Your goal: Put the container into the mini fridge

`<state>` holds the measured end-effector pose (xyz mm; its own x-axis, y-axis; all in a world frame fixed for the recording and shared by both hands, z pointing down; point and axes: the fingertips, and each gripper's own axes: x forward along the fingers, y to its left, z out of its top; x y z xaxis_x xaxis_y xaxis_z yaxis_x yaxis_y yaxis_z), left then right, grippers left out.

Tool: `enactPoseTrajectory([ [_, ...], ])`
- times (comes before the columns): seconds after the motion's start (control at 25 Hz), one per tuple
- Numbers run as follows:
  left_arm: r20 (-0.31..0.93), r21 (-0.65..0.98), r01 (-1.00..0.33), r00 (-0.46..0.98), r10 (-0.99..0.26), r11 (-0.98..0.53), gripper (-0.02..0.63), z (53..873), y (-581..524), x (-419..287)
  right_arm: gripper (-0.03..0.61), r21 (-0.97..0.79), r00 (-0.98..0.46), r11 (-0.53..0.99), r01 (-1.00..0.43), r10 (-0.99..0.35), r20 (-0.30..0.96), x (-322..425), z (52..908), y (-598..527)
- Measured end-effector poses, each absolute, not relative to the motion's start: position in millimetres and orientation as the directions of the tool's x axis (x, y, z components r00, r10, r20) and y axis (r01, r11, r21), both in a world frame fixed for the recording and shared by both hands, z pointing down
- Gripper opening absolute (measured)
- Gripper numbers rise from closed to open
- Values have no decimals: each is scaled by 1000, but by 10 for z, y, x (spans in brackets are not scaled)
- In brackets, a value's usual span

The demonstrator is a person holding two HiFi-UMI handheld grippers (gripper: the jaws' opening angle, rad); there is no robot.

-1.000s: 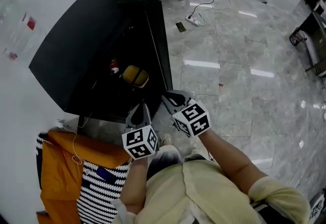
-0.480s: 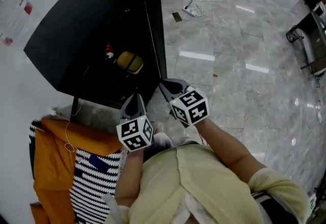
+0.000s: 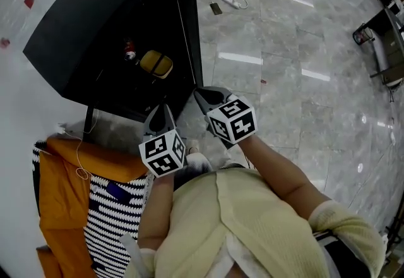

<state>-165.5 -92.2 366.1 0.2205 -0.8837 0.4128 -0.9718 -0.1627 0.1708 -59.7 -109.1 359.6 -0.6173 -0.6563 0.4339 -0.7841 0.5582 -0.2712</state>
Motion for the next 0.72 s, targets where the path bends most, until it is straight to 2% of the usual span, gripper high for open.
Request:
enactPoseTrajectory([
  [0.72,439,160,-974,214,-873,-158,23,3742,-882,-1727,29,-290,-613,545,-787,-637,468,-620,3709,-1048],
])
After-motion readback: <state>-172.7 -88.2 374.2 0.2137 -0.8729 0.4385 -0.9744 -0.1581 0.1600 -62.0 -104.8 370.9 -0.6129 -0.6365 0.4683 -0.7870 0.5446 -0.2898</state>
